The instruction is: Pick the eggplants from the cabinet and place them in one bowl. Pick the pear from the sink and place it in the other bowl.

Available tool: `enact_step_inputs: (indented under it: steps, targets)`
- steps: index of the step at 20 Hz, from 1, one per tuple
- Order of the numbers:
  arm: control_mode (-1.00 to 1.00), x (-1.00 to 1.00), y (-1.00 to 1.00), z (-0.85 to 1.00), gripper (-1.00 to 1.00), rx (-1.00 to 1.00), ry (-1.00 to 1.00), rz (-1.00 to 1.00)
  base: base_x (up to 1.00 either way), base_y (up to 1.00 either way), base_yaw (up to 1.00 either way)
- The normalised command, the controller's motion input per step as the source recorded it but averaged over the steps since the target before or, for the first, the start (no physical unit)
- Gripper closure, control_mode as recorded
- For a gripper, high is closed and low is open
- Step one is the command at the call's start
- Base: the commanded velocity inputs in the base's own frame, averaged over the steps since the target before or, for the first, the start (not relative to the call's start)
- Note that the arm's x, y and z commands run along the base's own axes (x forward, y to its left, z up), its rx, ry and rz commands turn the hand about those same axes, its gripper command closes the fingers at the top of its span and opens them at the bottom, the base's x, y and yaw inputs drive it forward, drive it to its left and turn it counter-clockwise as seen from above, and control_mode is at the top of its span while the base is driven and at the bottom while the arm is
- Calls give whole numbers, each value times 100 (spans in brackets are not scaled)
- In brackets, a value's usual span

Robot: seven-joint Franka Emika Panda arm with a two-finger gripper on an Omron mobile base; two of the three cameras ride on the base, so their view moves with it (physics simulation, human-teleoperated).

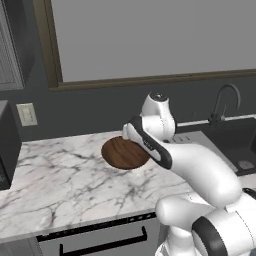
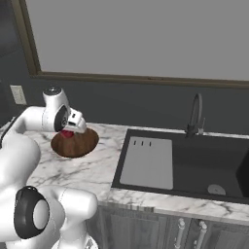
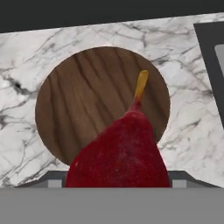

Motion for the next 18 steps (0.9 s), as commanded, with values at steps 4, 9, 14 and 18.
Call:
enact_step_inputs:
  steps: [4,9,14,18]
  targets:
    - [-100,77,20,-26,100,0,0,0,0,0,0]
    - [-100,53,6,-1,100,0,15,0,0,0,0]
    - [-100,15,0,-14,100,0,6,0,0,0,0]
    - [-100,3,5,-36,100,0,0,0,0,0,0]
